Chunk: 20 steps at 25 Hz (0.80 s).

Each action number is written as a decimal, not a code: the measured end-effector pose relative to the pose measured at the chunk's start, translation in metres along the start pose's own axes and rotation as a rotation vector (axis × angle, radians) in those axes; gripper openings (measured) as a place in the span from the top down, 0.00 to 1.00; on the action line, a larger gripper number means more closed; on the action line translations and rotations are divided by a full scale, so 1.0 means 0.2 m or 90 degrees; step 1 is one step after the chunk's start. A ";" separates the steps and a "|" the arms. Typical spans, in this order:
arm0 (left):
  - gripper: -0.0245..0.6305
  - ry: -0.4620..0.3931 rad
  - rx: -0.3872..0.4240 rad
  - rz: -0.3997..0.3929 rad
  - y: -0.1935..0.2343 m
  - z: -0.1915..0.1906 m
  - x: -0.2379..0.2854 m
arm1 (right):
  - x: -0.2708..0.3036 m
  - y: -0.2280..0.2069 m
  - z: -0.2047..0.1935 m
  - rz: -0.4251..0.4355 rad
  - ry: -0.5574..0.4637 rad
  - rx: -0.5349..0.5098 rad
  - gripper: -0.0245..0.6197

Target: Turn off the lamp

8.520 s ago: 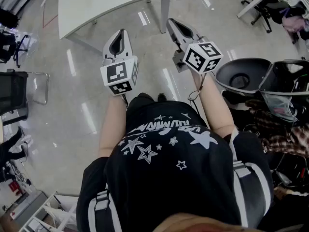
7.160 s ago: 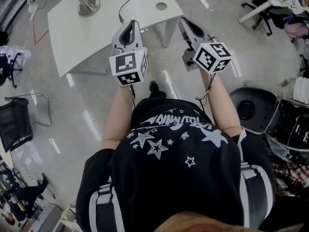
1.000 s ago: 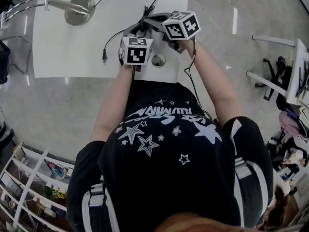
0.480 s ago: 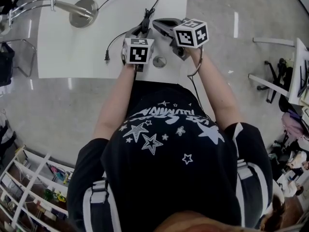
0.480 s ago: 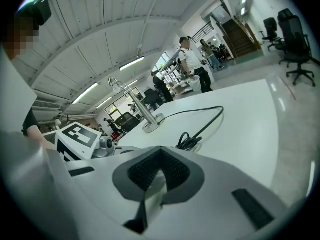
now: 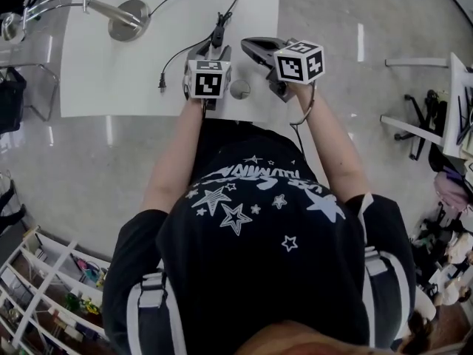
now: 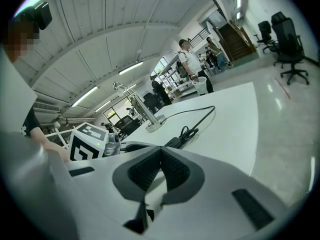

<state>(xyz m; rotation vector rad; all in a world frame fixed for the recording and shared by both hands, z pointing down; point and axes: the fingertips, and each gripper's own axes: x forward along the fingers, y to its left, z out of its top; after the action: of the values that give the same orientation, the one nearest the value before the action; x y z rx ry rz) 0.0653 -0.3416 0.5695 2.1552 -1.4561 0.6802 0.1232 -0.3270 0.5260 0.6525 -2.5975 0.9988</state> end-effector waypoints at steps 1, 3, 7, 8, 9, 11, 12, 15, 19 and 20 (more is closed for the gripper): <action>0.66 -0.006 -0.002 0.005 -0.01 0.01 -0.02 | -0.02 0.01 0.01 -0.001 -0.005 -0.004 0.95; 0.66 -0.023 -0.008 0.017 -0.02 0.04 -0.08 | -0.05 0.04 0.00 0.005 -0.011 -0.008 0.95; 0.66 -0.055 -0.026 0.037 -0.01 0.12 -0.20 | -0.09 0.09 0.00 0.020 -0.026 -0.011 0.95; 0.66 -0.059 -0.026 0.041 -0.01 0.13 -0.23 | -0.09 0.10 0.00 0.022 -0.031 -0.012 0.95; 0.66 -0.066 -0.022 0.043 -0.01 0.15 -0.25 | -0.10 0.11 0.01 0.023 -0.037 -0.013 0.95; 0.66 -0.088 -0.014 0.039 0.00 0.21 -0.28 | -0.12 0.12 0.04 0.017 -0.056 -0.019 0.95; 0.66 -0.099 -0.013 0.034 0.00 0.24 -0.29 | -0.12 0.12 0.05 0.014 -0.062 -0.019 0.95; 0.66 -0.114 -0.017 0.013 -0.01 0.29 -0.33 | -0.14 0.14 0.04 0.002 -0.069 -0.015 0.95; 0.66 -0.126 -0.017 -0.024 0.00 0.33 -0.38 | -0.16 0.18 0.05 -0.025 -0.085 -0.015 0.95; 0.67 -0.130 -0.015 -0.032 0.01 0.34 -0.40 | -0.16 0.20 0.07 -0.034 -0.093 -0.016 0.95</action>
<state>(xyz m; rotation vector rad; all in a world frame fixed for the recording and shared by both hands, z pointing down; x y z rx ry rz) 0.0476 -0.3261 0.4672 2.2902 -1.4973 0.4327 0.1287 -0.3009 0.4812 0.8135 -2.6967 0.9325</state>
